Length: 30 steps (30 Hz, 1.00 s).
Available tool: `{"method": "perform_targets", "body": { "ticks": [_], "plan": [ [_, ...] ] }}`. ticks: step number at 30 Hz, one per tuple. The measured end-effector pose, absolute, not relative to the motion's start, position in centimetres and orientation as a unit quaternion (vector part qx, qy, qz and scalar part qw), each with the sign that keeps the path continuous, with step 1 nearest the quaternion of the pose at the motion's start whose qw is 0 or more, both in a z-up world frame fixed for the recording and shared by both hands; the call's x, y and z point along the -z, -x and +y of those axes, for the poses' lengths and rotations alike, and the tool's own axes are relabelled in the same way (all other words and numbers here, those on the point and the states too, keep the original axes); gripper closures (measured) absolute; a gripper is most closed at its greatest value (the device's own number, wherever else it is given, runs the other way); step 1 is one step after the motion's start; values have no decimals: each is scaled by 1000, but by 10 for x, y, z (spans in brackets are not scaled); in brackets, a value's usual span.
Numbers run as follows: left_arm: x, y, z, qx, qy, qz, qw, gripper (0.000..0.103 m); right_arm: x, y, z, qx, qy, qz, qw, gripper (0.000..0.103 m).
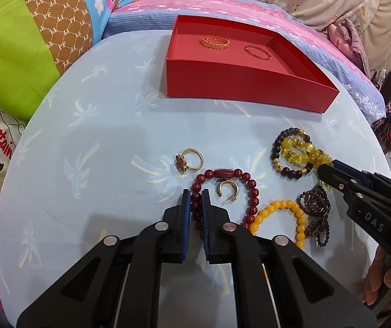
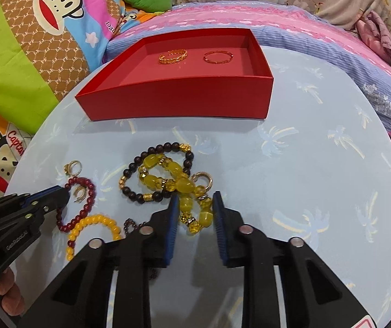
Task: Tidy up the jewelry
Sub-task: 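Grasp the dark red bead bracelet with the left tool while the right tool grasps the yellow glass-bead bracelet, then carry both bead bracelets into the red box and open both tools beside the bangles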
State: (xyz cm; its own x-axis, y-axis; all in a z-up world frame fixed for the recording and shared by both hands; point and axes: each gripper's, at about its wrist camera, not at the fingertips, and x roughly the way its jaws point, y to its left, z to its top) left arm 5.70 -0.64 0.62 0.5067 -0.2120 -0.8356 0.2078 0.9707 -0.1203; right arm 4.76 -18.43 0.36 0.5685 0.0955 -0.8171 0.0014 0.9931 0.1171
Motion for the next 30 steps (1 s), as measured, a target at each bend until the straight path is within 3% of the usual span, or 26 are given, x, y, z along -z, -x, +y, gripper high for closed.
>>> {"method": "perform_targets", "body": {
  "ticks": [21,25,30],
  "plan": [
    [-6,-54,-5,122,6,481,868,95,-6,-33,-172,-32,-57,465,883,80],
    [-6,-54,-4,123,7,481,868,95,-9,-33,-171,-39,-56,460,885,92],
    [-7,-55,-2,127,20,486,864,95,-18,-28,-172,-49,-70,451,888,93]
  ]
}}
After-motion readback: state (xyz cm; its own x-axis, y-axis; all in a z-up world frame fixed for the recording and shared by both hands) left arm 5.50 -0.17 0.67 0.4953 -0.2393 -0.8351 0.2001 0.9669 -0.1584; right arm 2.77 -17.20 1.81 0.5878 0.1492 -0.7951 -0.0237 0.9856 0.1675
